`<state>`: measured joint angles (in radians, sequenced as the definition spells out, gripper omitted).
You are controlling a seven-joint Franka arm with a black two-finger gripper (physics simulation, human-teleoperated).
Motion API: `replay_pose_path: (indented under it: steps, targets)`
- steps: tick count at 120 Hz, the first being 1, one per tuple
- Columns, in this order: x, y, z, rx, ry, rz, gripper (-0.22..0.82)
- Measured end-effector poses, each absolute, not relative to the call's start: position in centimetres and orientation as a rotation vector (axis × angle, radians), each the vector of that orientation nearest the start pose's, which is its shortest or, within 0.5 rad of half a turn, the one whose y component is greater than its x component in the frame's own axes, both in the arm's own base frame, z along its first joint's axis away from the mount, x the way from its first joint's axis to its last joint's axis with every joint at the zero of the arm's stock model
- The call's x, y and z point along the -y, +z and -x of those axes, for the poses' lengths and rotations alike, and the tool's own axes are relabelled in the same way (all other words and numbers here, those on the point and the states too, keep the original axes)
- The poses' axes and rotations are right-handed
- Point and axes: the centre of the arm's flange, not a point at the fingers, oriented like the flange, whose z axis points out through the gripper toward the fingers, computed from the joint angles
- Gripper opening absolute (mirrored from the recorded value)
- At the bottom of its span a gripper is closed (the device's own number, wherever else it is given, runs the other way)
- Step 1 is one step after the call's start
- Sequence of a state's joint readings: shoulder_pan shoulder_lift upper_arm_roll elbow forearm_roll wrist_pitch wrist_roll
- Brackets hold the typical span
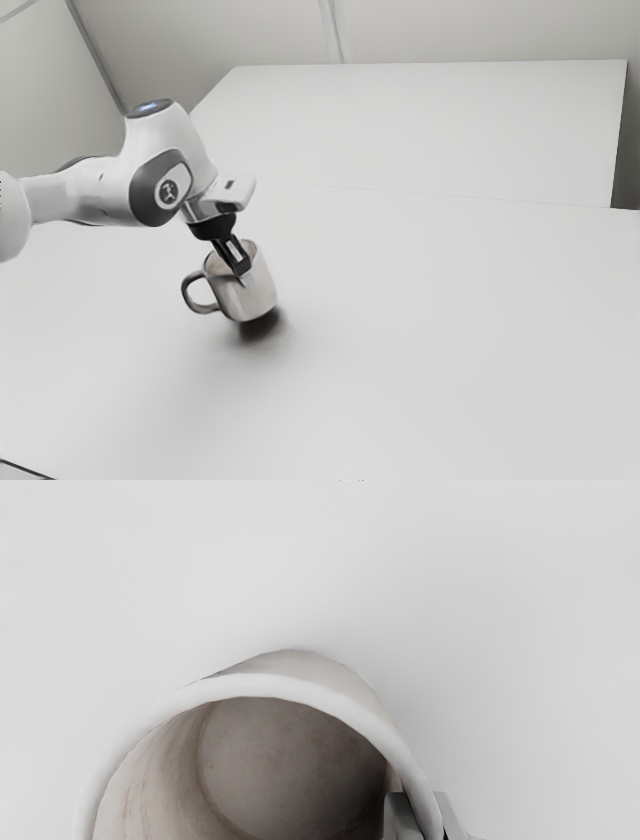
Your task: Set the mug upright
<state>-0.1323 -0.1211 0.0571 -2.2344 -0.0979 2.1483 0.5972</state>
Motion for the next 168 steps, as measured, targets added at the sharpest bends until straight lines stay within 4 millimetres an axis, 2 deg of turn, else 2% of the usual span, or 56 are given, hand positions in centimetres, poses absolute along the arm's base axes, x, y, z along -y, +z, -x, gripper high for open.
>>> replay_pose_path:
  steps: [22, 38, 106, 156, 160, 168]
  targets:
    - [5.2, 41.6, -50.5, -1.067, -0.124, 2.906, -0.18]
    - [5.4, 40.7, -50.7, -1.079, -0.145, 2.861, -0.18]
    - [6.8, 37.4, -52.1, -0.948, -0.202, 2.968, -0.18]
    - [6.8, 36.5, -52.4, -0.885, -0.205, 3.007, -0.18]
    - [6.7, 36.4, -52.4, -0.882, -0.204, 3.01, -0.16]
    - [6.7, 36.4, -52.4, -0.878, -0.204, 3.017, -0.01]
